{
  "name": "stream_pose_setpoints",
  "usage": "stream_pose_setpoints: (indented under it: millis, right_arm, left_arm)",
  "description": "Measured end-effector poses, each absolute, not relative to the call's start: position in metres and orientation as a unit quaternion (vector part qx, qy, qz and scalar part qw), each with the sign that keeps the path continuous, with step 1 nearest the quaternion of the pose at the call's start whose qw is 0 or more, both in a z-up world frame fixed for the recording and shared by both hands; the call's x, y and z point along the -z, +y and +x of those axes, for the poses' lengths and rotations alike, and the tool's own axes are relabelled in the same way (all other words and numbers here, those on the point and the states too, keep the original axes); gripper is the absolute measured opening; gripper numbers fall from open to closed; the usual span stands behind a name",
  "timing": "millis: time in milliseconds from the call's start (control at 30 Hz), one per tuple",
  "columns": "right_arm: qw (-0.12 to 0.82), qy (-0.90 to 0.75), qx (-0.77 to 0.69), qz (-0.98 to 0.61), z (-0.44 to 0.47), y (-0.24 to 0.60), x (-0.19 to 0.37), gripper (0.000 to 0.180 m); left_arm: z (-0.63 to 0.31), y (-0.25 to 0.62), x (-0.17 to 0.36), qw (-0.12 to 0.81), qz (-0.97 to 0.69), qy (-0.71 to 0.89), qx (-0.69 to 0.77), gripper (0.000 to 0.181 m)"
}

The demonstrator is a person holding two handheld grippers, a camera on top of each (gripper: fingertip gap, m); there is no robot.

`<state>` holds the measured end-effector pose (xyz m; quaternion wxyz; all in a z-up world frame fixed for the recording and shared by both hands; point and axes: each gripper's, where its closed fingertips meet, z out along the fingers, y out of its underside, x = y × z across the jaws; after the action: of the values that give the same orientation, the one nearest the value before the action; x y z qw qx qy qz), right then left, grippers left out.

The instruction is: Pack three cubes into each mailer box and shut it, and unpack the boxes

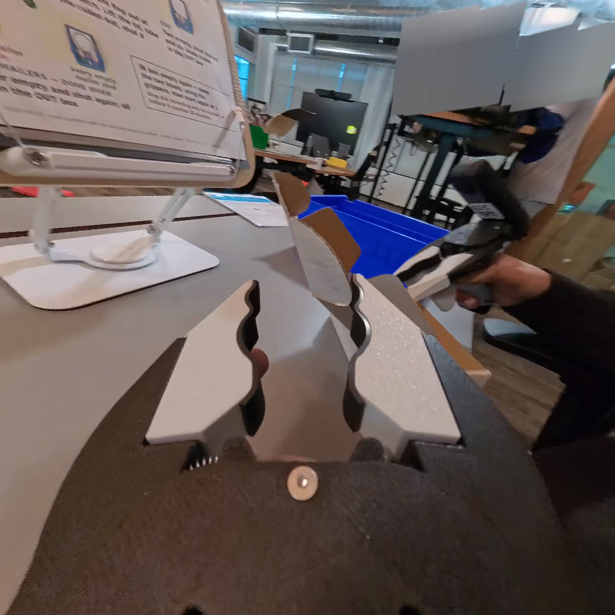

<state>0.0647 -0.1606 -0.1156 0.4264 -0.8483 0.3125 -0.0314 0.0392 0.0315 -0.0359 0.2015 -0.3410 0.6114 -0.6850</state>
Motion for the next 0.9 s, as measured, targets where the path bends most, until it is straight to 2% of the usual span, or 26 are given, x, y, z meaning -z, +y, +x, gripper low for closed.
stream_pose_setpoints:
  millis: [167, 233, 433, 633, 733, 900]
  right_arm:
    - [0.421, 0.308, 0.005, -0.853, 0.06, -0.156, 0.127, 0.046]
    - [0.425, 0.31, -0.005, -0.85, 0.06, -0.156, 0.128, 0.046]
    - [0.427, 0.307, -0.029, -0.85, 0.056, -0.151, 0.131, 0.044]
    - [0.439, 0.308, -0.032, -0.844, 0.056, -0.143, 0.13, 0.042]
    - [0.442, 0.321, -0.025, -0.837, 0.059, -0.14, 0.13, 0.041]
    - [0.452, 0.35, -0.013, -0.82, 0.064, -0.134, 0.132, 0.037]
  left_arm:
    - [0.029, 0.035, 0.048, 0.15, -0.31, 0.634, 0.692, 0.054]
    - [0.024, 0.035, 0.044, 0.123, -0.3, 0.629, 0.706, 0.068]
    - [0.024, 0.047, 0.033, 0.069, -0.317, 0.581, 0.746, 0.07]
    - [0.018, 0.009, 0.058, 0.103, -0.298, 0.654, 0.688, 0.067]
    - [0.017, -0.003, 0.049, 0.134, -0.29, 0.645, 0.694, 0.057]
    - [0.022, -0.009, 0.042, 0.24, -0.275, 0.649, 0.668, 0.035]
